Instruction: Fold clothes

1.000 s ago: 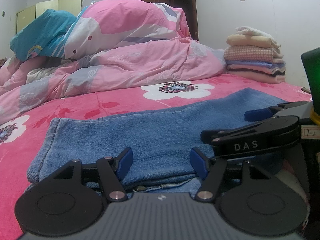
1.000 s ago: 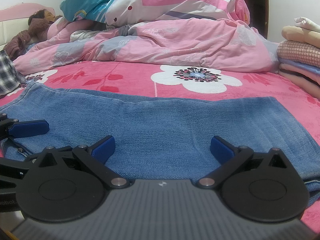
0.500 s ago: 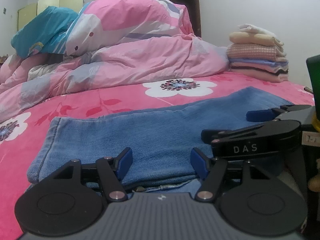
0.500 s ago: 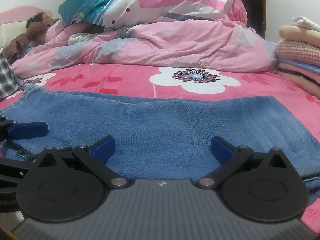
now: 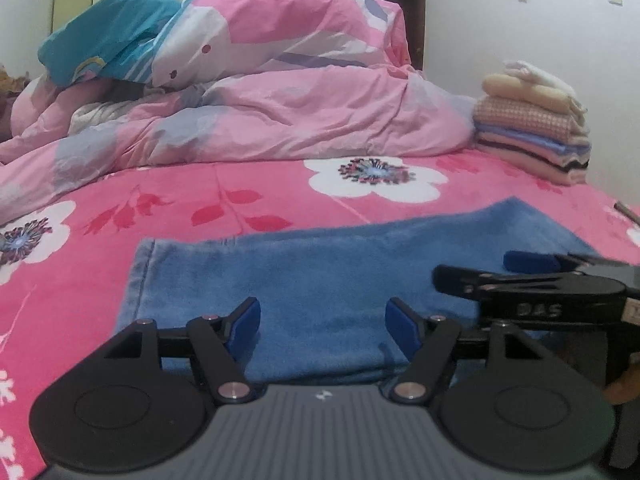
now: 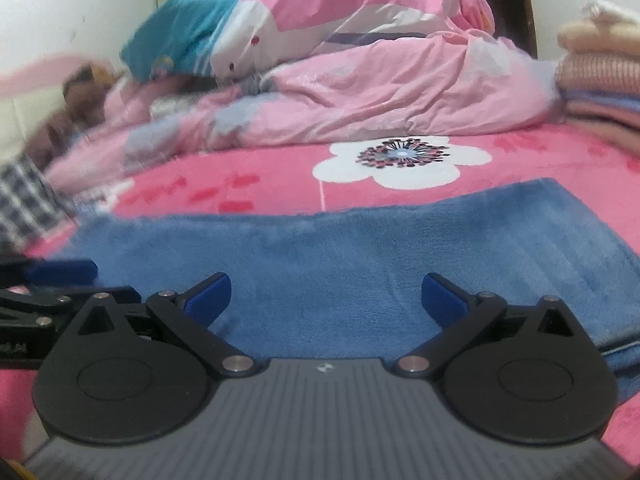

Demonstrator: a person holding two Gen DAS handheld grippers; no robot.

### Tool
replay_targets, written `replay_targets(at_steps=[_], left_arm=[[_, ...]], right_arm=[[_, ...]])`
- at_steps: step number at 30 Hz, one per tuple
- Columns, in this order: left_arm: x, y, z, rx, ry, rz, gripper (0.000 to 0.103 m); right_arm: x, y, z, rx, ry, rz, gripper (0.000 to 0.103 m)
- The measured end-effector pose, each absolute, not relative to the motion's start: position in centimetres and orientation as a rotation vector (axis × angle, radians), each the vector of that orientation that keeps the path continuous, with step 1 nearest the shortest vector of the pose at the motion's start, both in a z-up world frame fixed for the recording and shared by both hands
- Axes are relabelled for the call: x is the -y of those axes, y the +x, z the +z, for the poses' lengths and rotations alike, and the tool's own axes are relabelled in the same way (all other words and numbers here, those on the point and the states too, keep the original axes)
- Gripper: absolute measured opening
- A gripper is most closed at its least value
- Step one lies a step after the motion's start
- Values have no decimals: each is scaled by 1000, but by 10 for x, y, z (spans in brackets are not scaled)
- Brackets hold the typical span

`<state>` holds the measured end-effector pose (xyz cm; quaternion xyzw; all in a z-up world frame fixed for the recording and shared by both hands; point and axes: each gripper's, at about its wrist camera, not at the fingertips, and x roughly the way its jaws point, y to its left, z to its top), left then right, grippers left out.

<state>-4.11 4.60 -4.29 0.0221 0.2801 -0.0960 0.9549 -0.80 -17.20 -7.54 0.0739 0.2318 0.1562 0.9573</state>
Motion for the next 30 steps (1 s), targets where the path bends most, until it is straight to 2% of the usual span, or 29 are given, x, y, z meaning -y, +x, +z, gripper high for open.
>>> replay_targets(at_steps=[4, 8, 13, 16, 30], left_arm=[[-36, -26, -30, -576, 68, -208, 84], [-21, -4, -33, -639, 76, -188, 85], [-9, 12, -50, -738, 86, -157, 86], [-4, 12, -58, -745, 108, -138, 91], [6, 17, -60, -776, 125, -104, 98]], right_arm=[[186, -4, -58, -509, 184, 341, 102], [190, -1, -44, -524, 27, 253, 102], [205, 1, -49, -579, -12, 255, 101], [208, -2, -59, -616, -51, 247, 99], [212, -15, -52, -669, -137, 342, 68]])
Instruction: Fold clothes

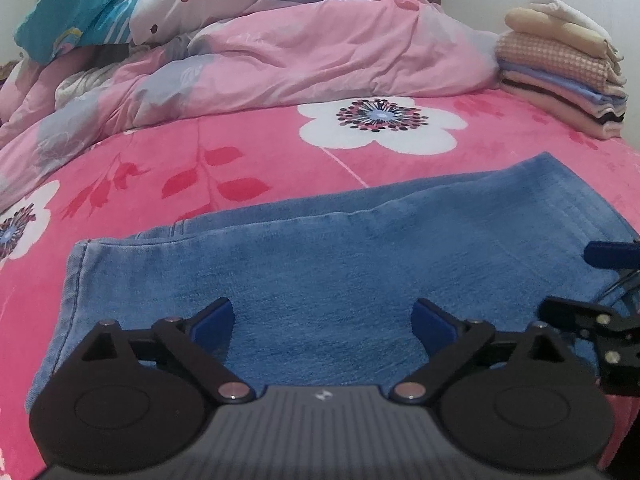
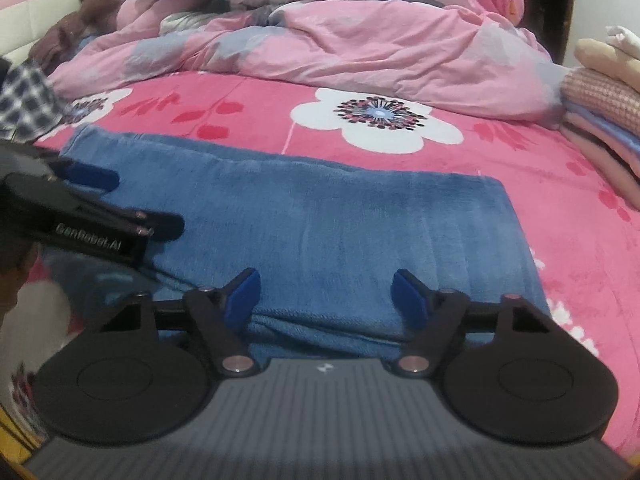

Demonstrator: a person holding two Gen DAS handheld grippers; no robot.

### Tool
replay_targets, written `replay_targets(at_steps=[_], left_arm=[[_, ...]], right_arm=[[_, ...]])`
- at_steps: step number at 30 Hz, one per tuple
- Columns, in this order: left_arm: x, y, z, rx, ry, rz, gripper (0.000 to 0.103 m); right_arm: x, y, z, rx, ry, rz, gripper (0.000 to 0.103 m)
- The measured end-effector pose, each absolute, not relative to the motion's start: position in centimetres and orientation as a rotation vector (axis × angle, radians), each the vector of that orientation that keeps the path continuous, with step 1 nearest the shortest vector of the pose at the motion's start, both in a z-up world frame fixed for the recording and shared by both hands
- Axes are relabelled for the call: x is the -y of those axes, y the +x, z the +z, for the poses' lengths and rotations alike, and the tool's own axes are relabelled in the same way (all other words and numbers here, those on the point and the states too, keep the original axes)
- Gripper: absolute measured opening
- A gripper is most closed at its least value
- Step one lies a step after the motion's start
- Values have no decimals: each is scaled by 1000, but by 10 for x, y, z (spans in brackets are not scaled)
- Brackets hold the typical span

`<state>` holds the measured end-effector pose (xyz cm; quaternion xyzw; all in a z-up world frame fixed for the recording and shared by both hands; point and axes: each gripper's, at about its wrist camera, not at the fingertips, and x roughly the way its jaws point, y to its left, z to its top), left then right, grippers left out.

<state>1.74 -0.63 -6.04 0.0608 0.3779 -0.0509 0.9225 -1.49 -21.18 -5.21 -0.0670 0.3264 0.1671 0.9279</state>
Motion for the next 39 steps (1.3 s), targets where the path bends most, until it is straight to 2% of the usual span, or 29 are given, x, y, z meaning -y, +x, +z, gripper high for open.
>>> replay_targets(at_steps=[1, 3, 5, 8, 13, 17, 39], left_arm=[[7, 18, -60, -777, 126, -102, 98], [8, 19, -61, -778, 129, -96, 100], [9, 19, -61, -778, 130, -87, 101], [10, 19, -62, -778, 129, -72, 102], [11, 17, -62, -777, 135, -59, 103], [13, 16, -63, -775, 144, -55, 103], [16, 16, -62, -782, 157, -22, 103]], right_arm=[[214, -17, -51, -670, -135, 348, 65], [218, -20, -47, -673, -131, 359, 47], [223, -22, -42, -665, -118, 369, 35], [224, -17, -35, -632, -122, 357, 27], [222, 0, -34, -593, -135, 350, 26], [217, 15, -62, -680, -184, 346, 27], [224, 18, -65, -699, -121, 363, 27]])
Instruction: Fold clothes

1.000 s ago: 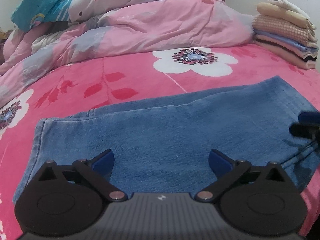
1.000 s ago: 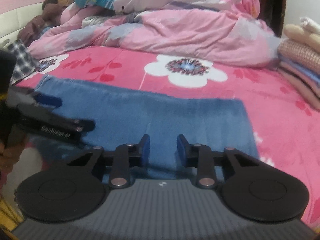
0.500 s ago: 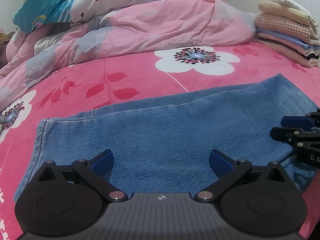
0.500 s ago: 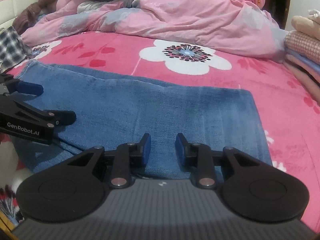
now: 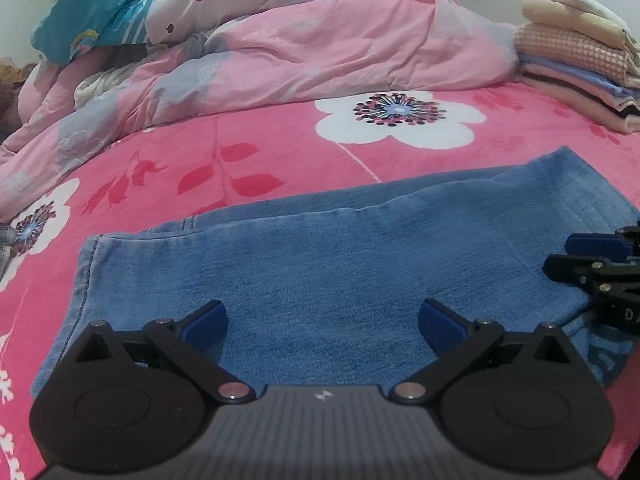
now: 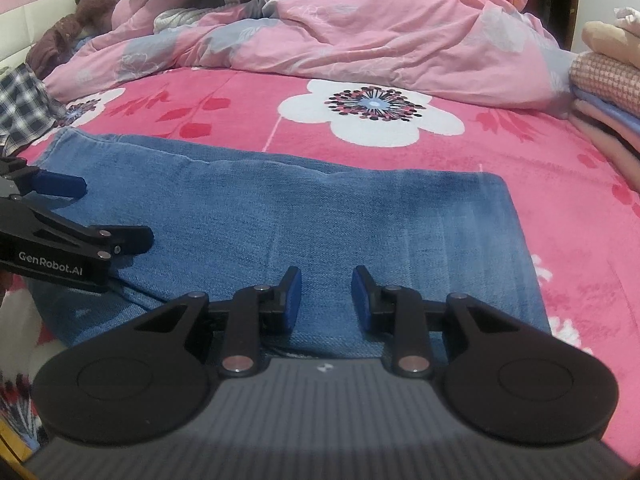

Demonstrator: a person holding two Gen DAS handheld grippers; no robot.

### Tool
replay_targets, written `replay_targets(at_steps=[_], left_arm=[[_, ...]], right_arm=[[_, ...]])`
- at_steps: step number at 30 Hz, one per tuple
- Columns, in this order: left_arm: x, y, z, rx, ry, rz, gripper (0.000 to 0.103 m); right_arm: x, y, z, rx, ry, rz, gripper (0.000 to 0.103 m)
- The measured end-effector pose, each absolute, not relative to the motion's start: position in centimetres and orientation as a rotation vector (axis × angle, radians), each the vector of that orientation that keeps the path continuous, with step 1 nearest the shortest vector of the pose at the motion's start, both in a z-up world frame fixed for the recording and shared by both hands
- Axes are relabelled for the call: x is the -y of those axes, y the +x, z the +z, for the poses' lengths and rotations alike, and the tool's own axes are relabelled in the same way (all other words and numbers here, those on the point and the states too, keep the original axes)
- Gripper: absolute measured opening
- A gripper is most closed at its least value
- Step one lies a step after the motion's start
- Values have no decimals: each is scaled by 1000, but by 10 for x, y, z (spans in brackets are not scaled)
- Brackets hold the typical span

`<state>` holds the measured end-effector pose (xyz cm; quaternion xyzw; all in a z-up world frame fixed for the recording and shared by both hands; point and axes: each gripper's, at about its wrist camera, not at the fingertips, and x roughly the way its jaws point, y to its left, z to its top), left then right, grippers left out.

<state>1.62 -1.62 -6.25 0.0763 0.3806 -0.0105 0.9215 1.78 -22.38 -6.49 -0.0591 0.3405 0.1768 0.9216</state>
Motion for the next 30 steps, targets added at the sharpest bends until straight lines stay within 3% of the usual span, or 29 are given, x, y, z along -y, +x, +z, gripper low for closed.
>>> replay_targets(at_steps=[20, 30], left_arm=[[8, 4, -59, -713, 87, -12, 103], [45, 12, -40, -613, 138, -99, 103]], right_arm=[[224, 17, -66, -693, -123, 362, 28], [223, 17, -65, -686, -134, 361, 28]])
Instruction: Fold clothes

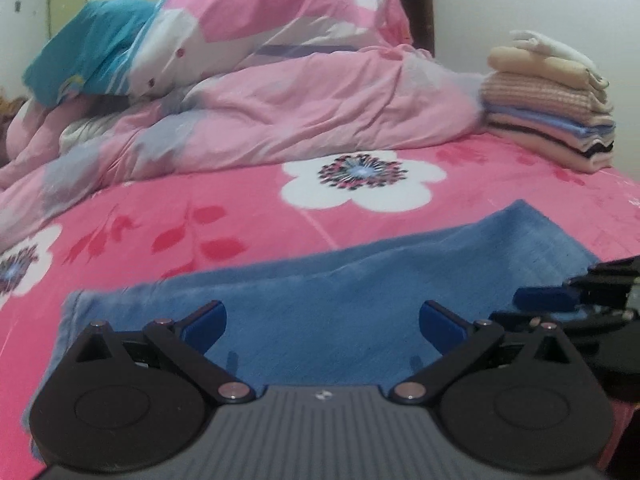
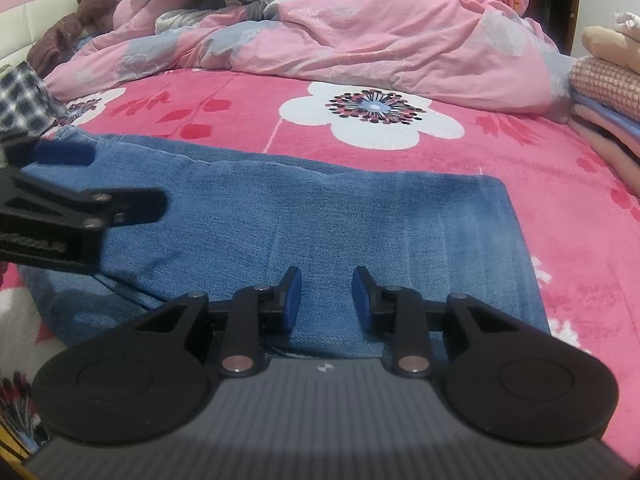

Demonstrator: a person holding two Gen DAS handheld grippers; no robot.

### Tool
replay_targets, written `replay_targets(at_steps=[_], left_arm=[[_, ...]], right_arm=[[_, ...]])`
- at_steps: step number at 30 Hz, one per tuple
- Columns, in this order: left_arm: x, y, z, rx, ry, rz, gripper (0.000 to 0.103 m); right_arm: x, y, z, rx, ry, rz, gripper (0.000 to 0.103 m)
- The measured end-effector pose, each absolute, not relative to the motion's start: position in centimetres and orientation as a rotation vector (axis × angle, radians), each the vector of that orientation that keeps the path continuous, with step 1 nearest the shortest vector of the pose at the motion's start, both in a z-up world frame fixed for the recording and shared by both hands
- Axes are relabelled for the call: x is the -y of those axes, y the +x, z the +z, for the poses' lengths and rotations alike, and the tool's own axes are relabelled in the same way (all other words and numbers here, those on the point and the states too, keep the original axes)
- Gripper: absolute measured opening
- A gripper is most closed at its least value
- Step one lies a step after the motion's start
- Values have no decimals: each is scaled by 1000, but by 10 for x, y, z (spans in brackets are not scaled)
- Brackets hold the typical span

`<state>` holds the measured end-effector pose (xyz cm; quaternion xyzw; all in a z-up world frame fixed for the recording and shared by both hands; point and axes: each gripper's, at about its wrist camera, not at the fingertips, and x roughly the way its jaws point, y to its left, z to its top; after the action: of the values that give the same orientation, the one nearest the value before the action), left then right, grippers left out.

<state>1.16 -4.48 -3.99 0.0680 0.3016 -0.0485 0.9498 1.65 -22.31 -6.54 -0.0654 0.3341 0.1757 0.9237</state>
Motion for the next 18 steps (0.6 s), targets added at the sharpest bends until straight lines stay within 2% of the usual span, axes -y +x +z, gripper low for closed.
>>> replay_targets(at_steps=[11, 18], left_arm=[[59, 56, -69, -712, 142, -60, 103], [55, 54, -73, -691, 126, -74, 103]], right_arm=[[225, 16, -65, -686, -117, 370, 29], [225, 15, -65, -685, -123, 367, 29]])
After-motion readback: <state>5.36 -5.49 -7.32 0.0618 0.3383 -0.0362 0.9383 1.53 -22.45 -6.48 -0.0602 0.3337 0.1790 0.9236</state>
